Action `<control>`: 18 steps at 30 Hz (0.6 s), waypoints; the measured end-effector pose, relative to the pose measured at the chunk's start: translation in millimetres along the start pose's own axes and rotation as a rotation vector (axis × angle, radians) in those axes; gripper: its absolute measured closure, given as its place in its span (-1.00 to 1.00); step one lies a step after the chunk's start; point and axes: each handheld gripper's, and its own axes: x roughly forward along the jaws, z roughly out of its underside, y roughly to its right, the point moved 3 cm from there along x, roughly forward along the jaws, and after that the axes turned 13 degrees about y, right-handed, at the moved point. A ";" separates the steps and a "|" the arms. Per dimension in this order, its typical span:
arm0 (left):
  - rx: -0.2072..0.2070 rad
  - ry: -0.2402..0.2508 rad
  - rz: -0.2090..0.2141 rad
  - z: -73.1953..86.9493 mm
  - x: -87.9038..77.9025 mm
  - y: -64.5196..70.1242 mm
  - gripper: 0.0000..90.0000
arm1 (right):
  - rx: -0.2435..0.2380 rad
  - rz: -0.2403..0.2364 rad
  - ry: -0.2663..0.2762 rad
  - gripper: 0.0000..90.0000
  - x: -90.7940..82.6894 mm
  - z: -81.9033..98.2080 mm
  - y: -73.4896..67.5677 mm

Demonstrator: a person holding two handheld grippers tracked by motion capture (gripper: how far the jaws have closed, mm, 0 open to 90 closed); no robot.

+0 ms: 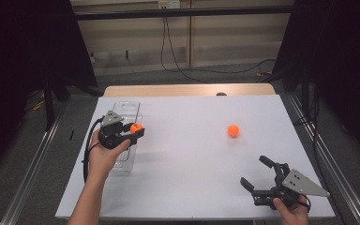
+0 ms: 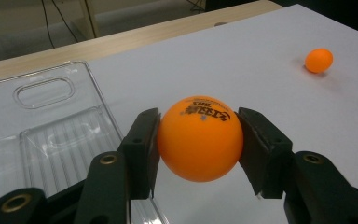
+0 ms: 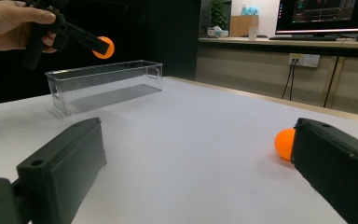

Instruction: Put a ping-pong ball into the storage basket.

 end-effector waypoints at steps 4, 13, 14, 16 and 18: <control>0.002 -0.004 -0.006 0.0 0.0 -2.4 0.13 | 0.000 0.001 0.002 -0.95 0.1 0.0 -0.1; 0.006 -0.004 -0.019 -1.3 -0.1 -6.7 0.13 | 0.000 0.001 0.001 -0.95 0.0 0.0 0.1; 0.003 -0.001 -0.021 -1.3 0.0 -6.9 0.13 | 0.001 0.001 0.001 -0.95 0.0 0.0 0.0; 0.004 -0.001 -0.026 -1.3 -0.1 -8.1 0.13 | 0.001 0.001 0.001 -0.95 0.0 0.1 0.1; 0.002 -0.002 -0.027 -1.0 -0.1 -9.3 0.13 | 0.001 -0.001 0.000 -0.95 0.0 0.1 0.0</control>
